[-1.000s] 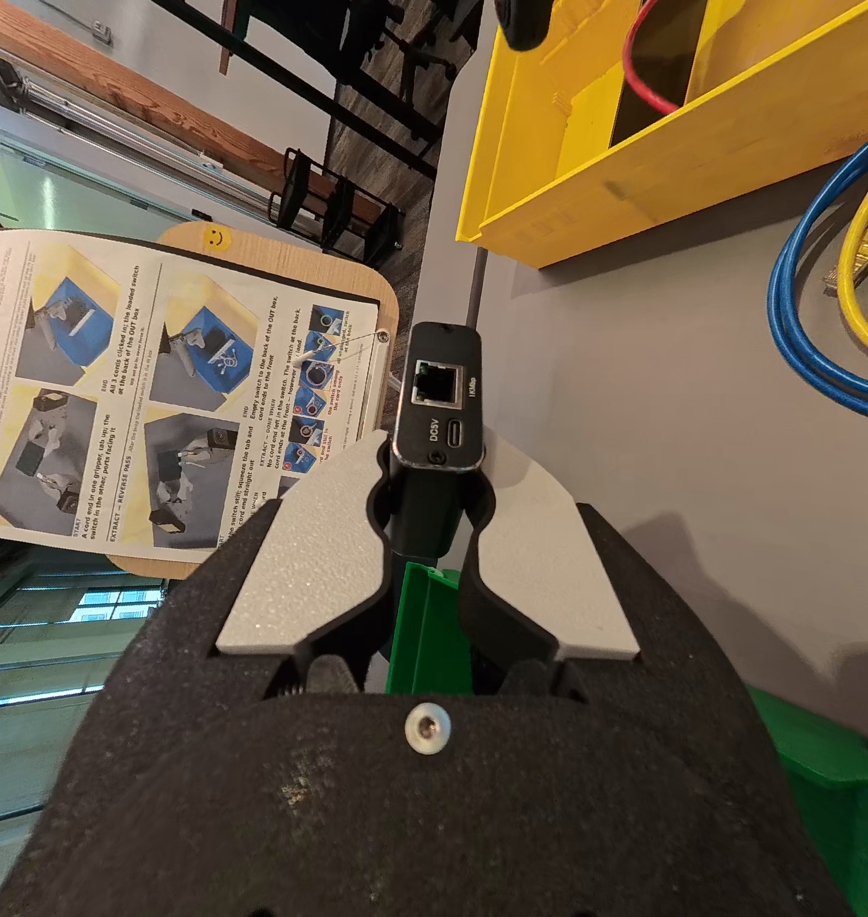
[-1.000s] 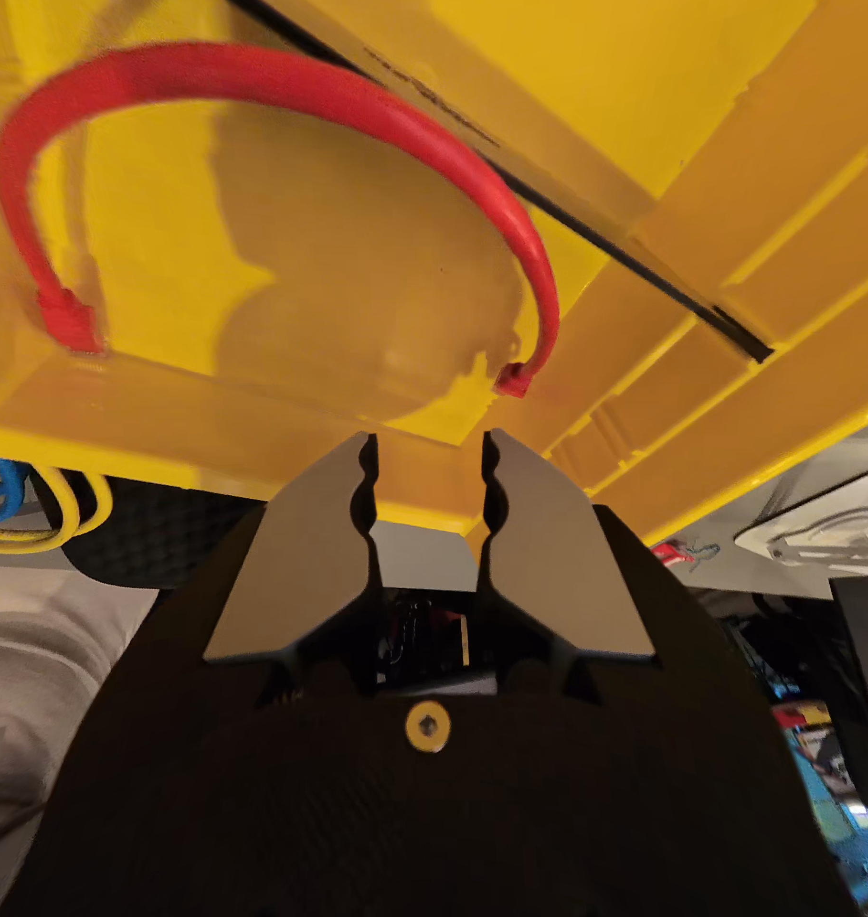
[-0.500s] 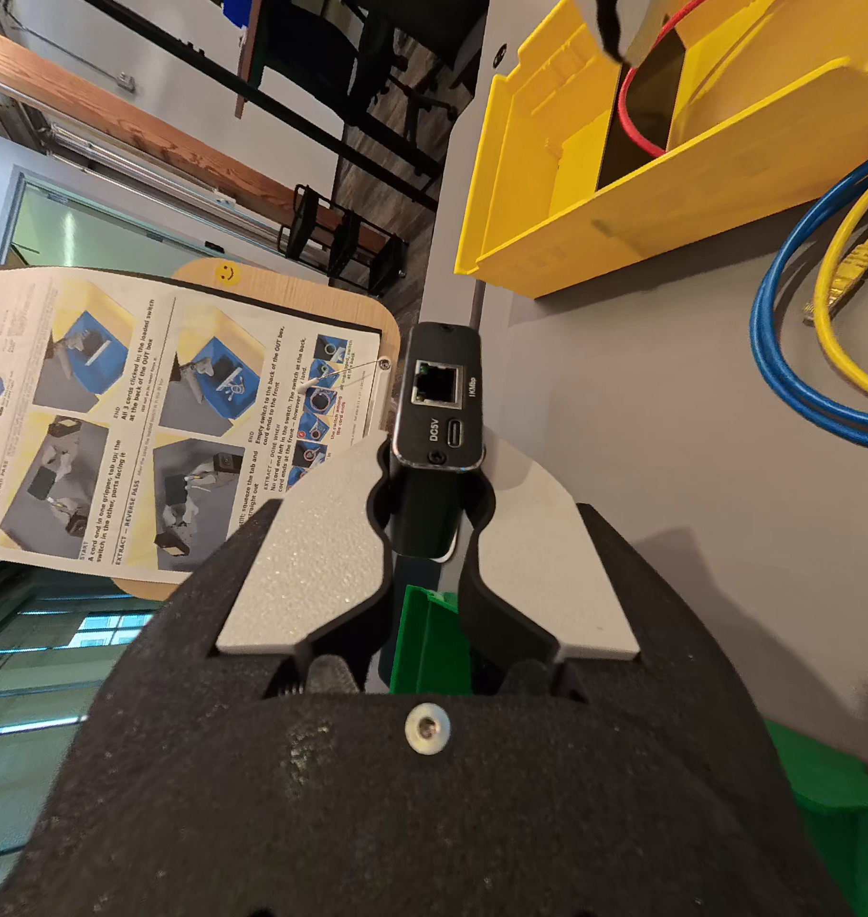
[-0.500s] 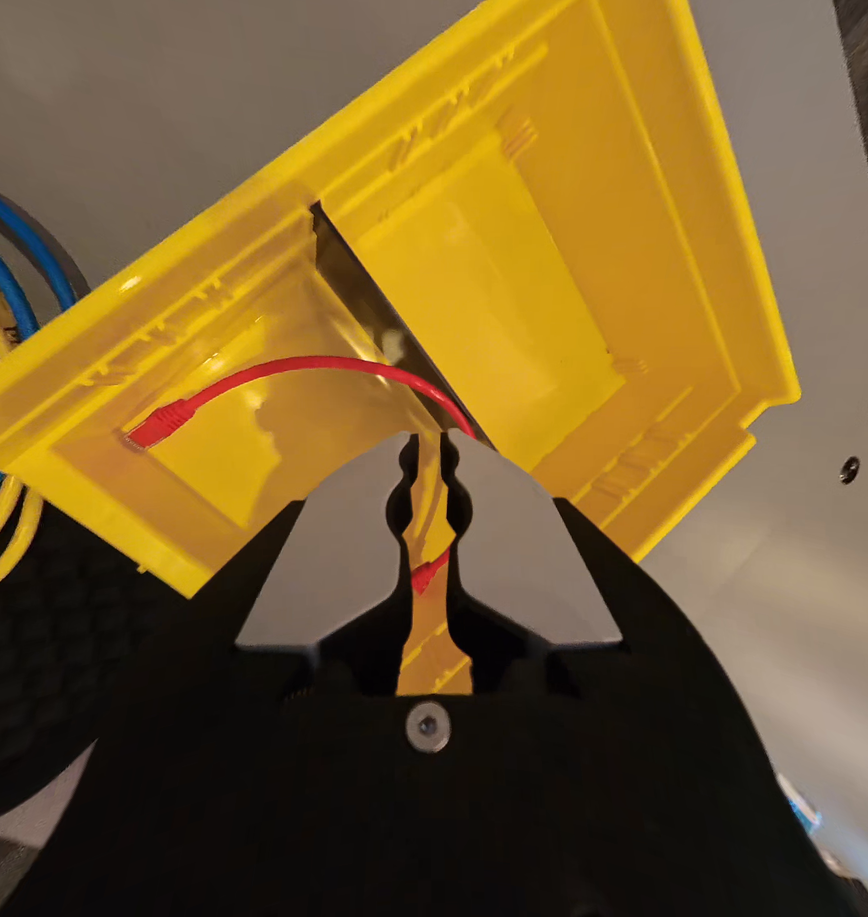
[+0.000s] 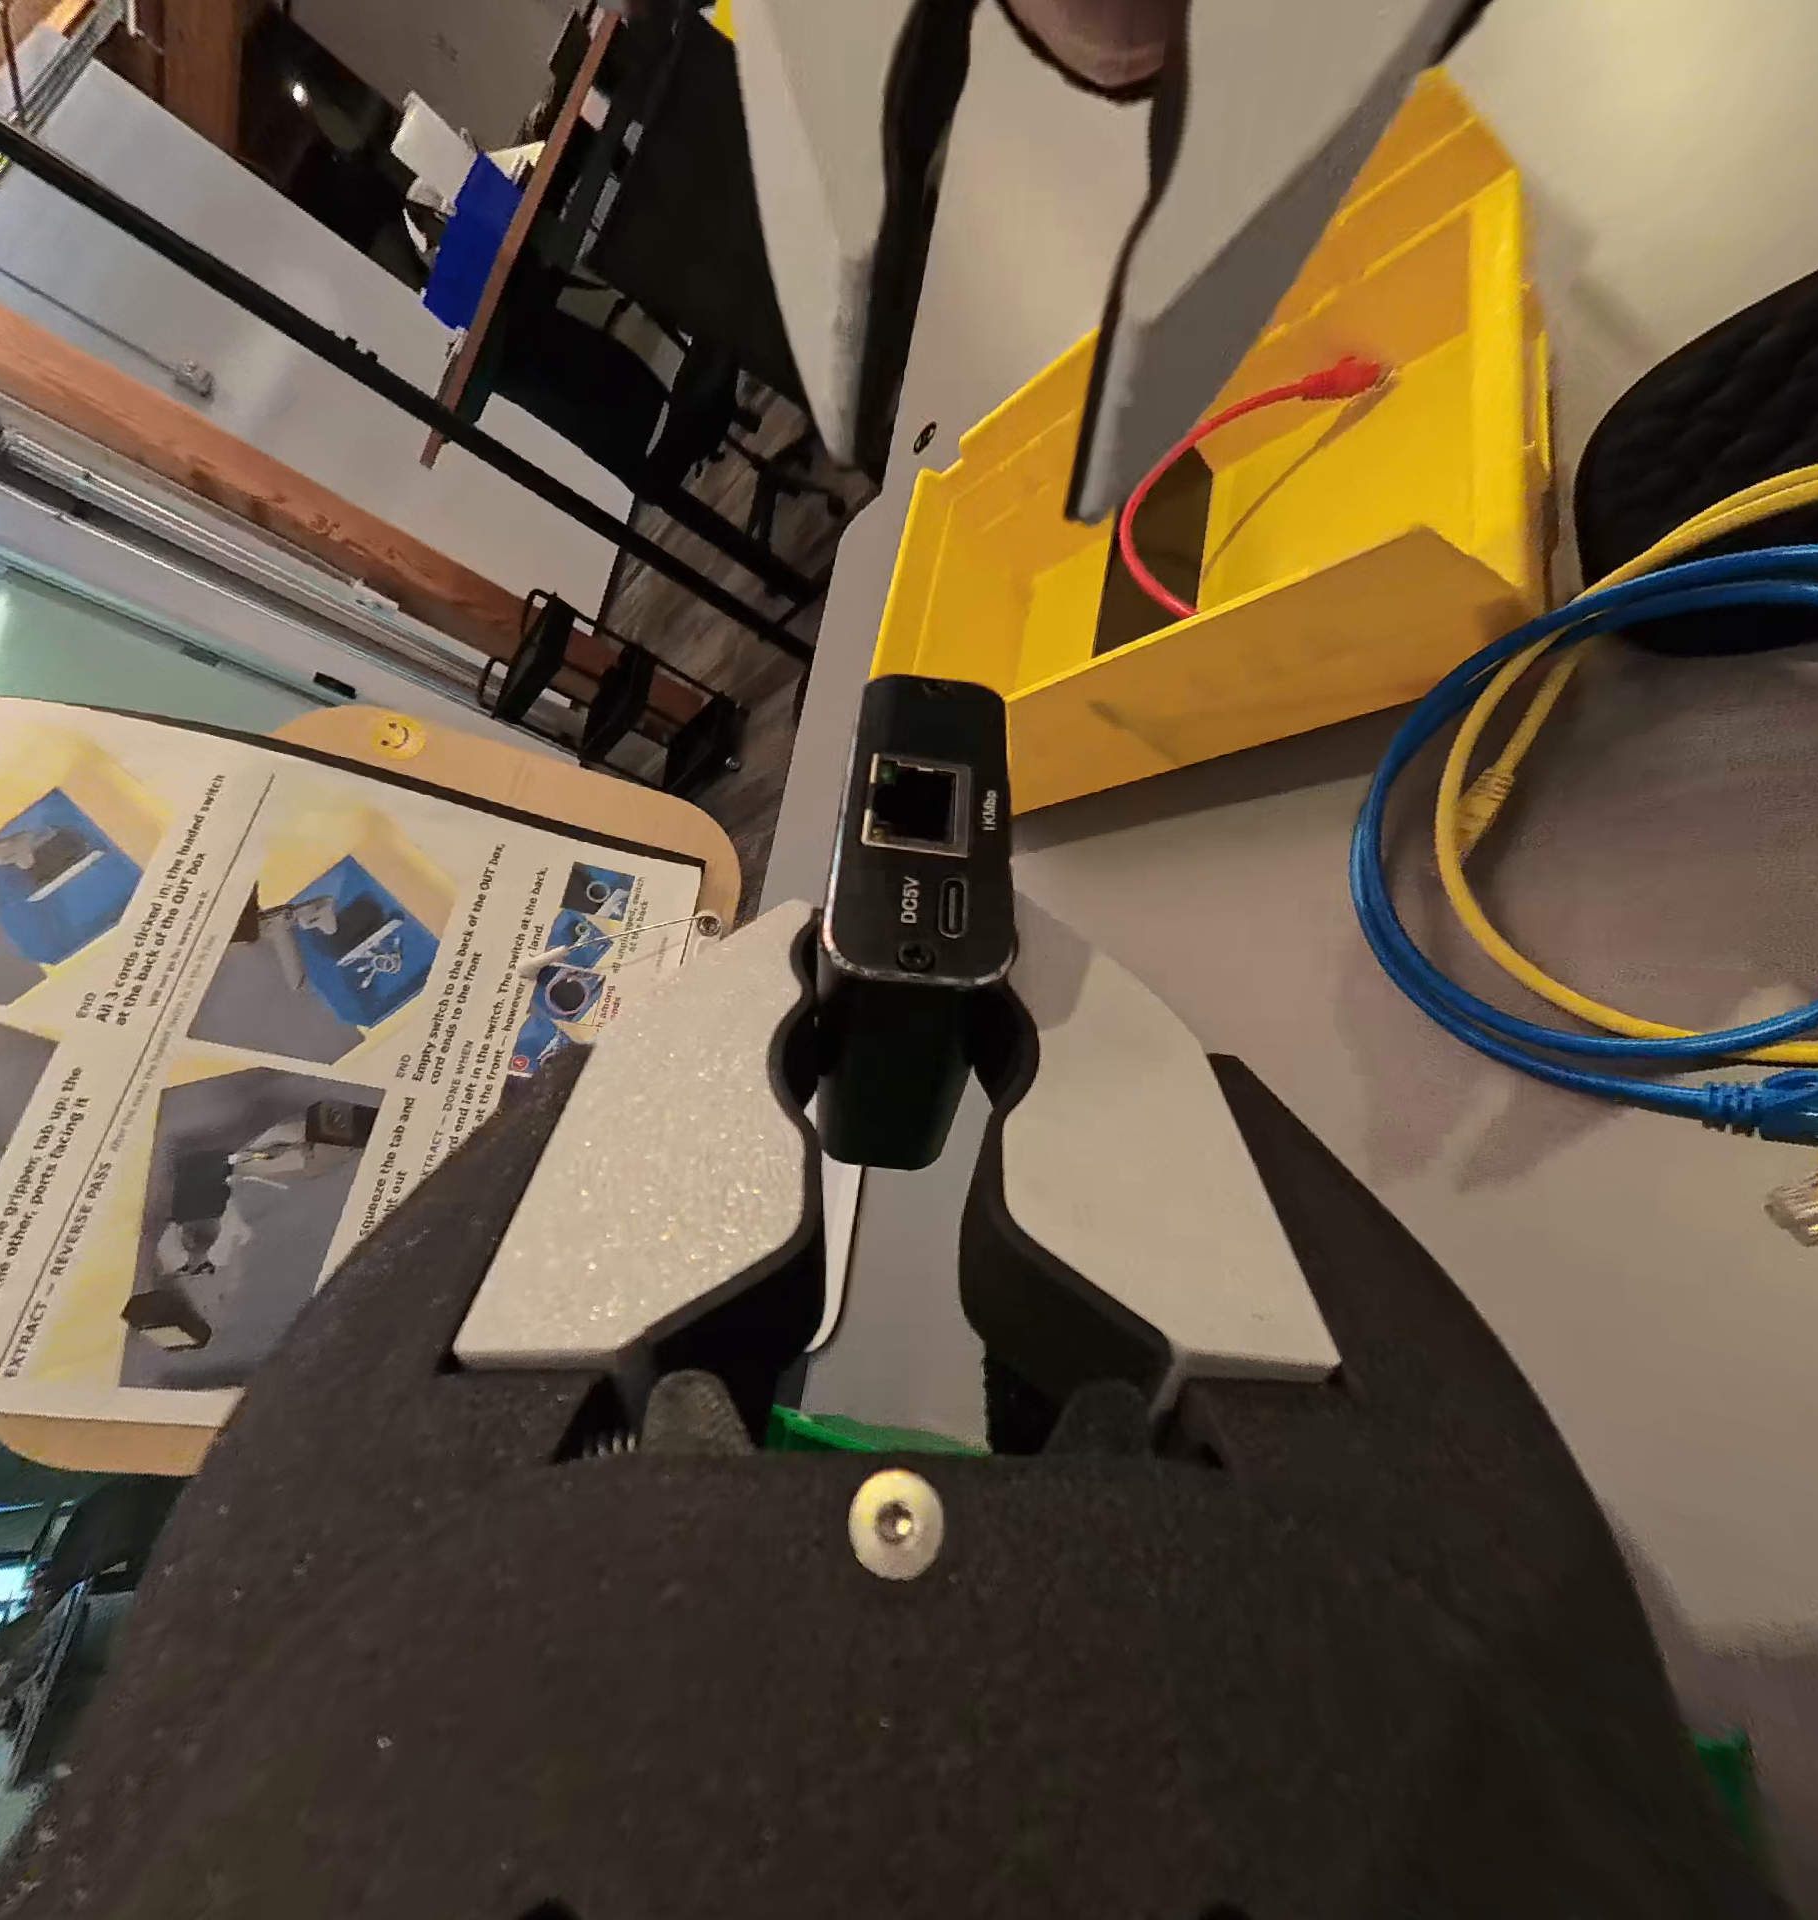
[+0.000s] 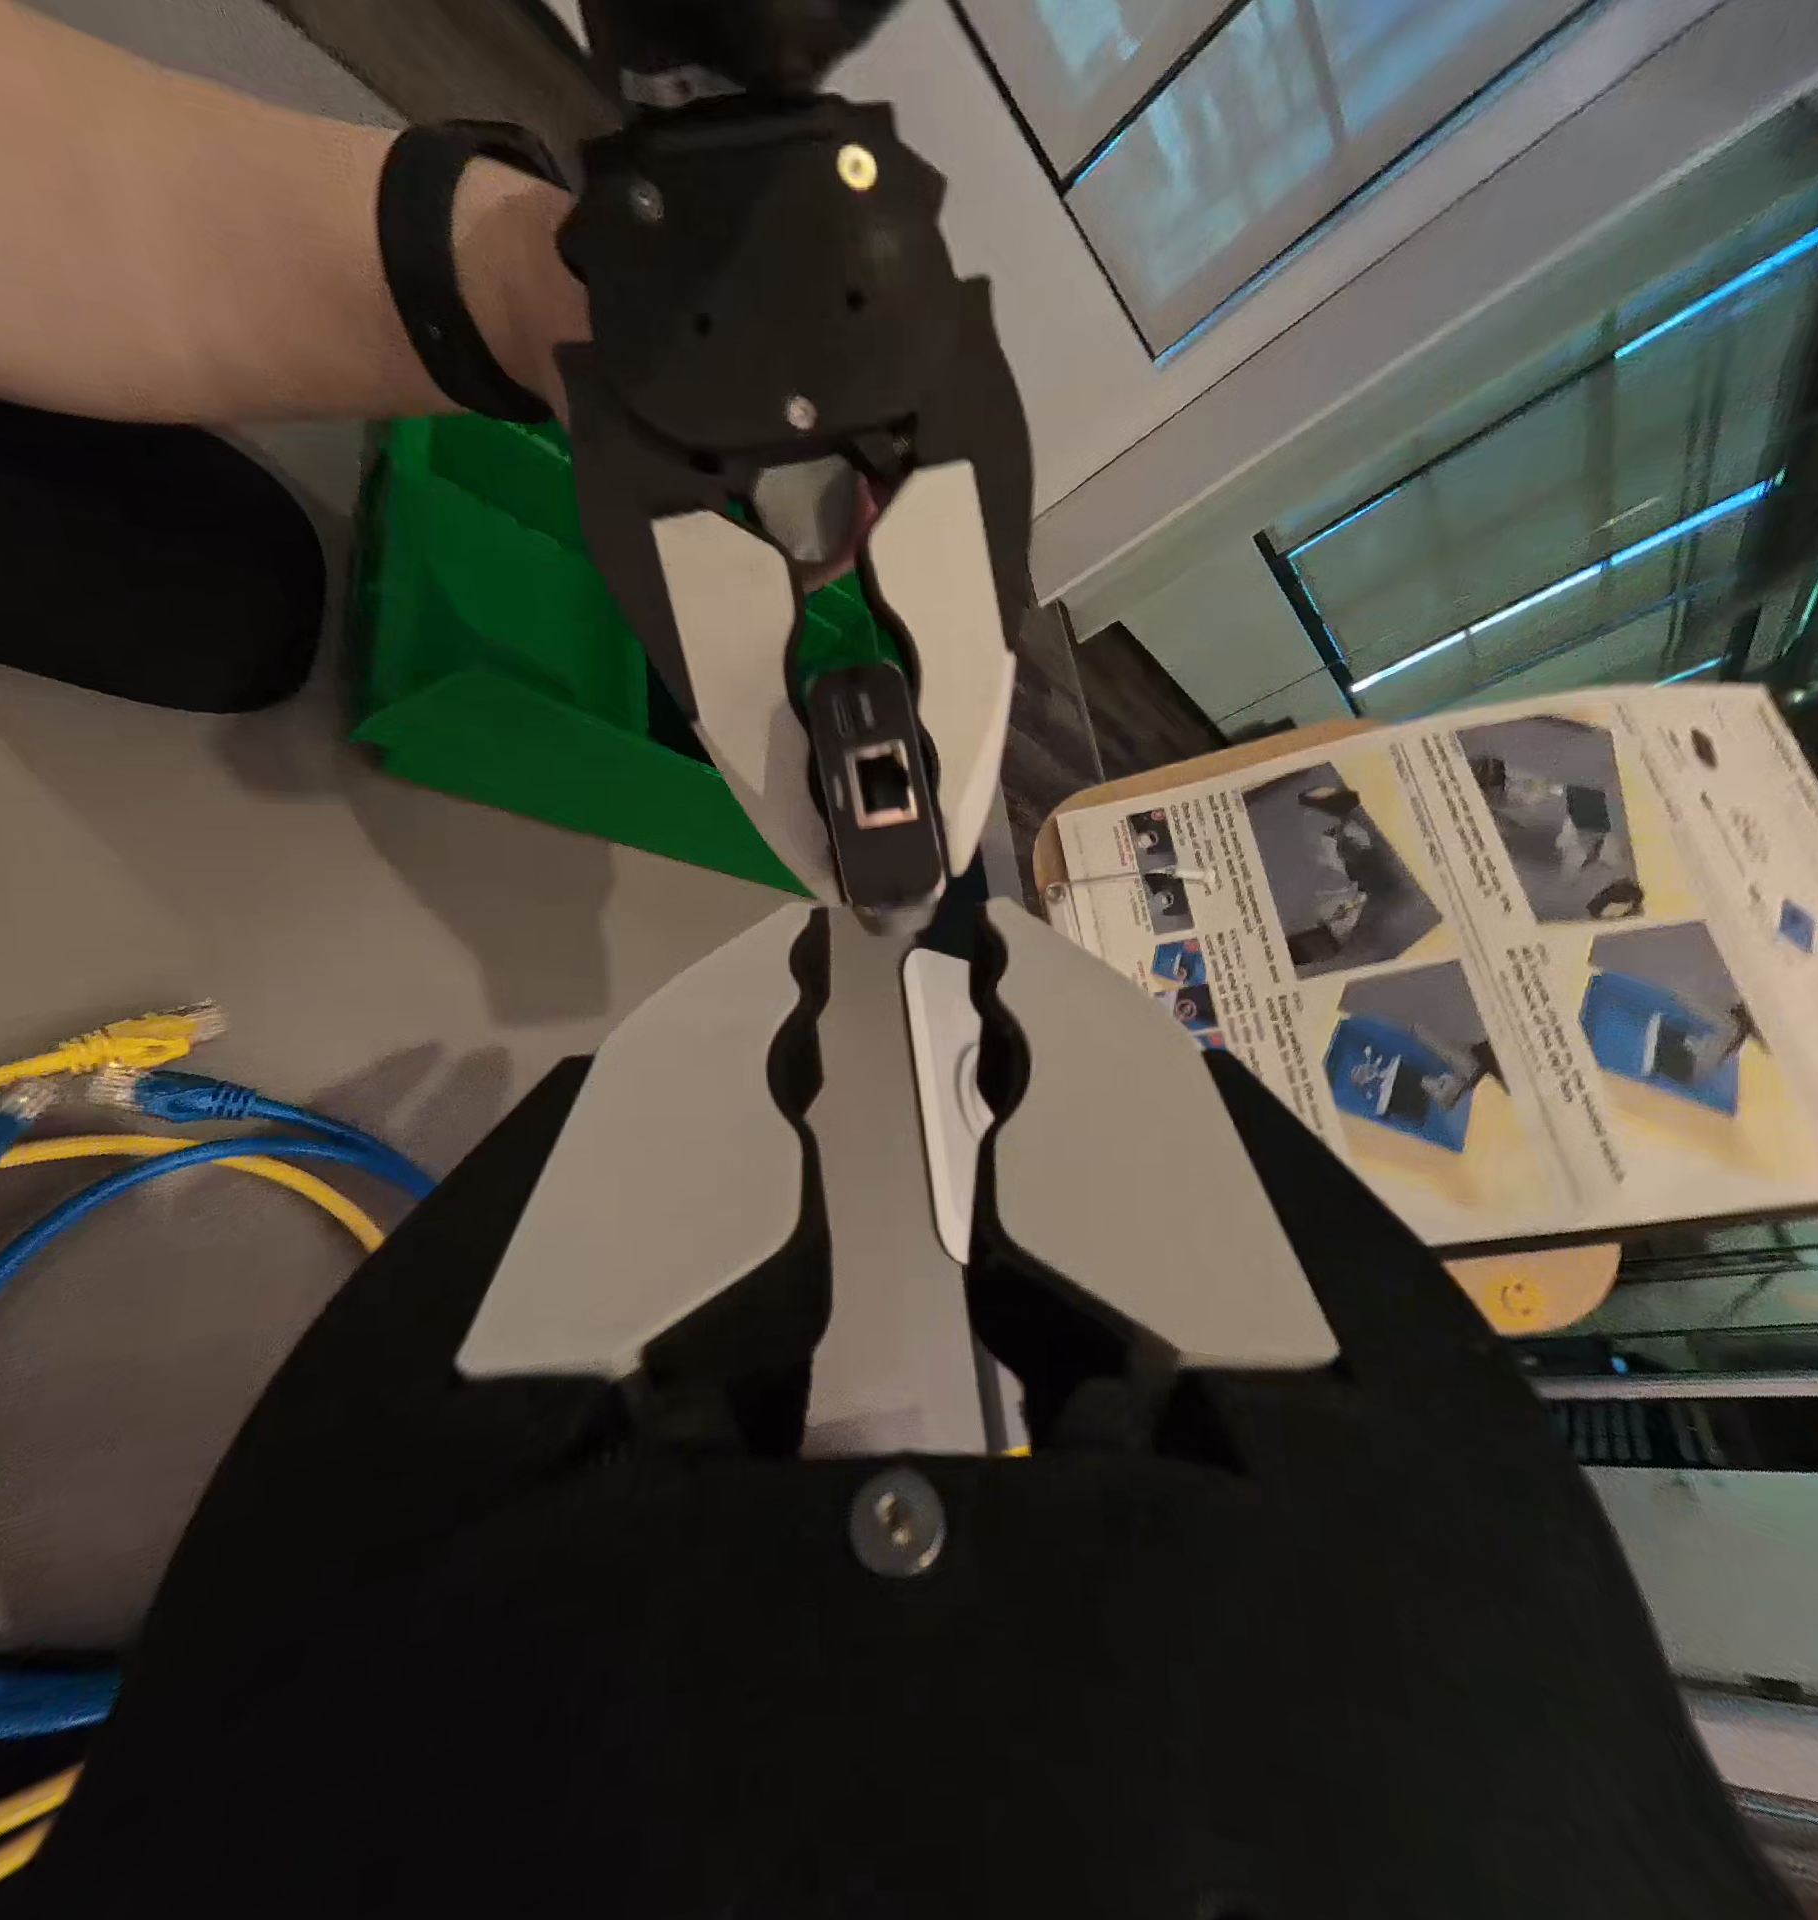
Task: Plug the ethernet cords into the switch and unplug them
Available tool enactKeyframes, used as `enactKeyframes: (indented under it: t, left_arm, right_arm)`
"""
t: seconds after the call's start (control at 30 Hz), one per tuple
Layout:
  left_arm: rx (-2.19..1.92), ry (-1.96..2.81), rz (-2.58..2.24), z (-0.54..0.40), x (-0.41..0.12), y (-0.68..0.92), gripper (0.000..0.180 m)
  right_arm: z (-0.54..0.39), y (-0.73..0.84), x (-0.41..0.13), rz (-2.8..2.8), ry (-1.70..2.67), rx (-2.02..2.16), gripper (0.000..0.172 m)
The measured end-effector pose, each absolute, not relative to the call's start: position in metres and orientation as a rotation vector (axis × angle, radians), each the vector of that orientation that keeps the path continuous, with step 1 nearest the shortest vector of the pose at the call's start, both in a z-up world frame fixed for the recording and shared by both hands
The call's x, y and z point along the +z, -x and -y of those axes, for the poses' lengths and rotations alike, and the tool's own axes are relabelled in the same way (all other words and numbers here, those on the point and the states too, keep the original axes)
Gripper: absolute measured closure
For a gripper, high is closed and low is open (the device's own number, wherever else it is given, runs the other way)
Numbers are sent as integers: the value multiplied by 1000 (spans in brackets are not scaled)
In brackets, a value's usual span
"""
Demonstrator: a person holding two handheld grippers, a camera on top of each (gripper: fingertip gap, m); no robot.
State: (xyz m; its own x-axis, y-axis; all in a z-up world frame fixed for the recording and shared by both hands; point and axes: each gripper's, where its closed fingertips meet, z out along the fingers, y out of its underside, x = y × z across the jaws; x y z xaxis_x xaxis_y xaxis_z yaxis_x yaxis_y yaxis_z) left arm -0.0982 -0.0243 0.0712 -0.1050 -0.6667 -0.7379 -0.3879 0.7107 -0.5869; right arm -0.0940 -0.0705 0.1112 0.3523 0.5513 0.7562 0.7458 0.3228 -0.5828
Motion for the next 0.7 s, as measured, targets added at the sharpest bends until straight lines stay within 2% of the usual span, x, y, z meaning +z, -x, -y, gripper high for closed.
enactKeyframes:
  t: [0.07,0.2,0.3,0.33,0.47,0.57,0.7]
  left_arm:
    - [-272,846,-1729,24,71,99,155]
    - [-264,833,-1743,29,69,98,155]
    - [-273,815,-1767,34,67,96,155]
    - [-275,809,-1772,36,66,95,155]
    - [-291,797,-1740,36,67,91,154]
    - [-240,819,-1620,22,80,91,141]
    - [-219,976,-1436,-9,97,100,140]
  right_arm:
    - [63,103,107,1347,1360,-276,137]
    - [49,109,96,1394,1403,-386,137]
    - [44,113,88,1444,1420,-425,139]
    - [45,114,83,1472,1434,-423,146]
    - [44,106,85,1449,1475,-445,146]
    - [36,64,90,1380,1543,-545,146]
    - [4,-59,70,1111,1890,-531,146]
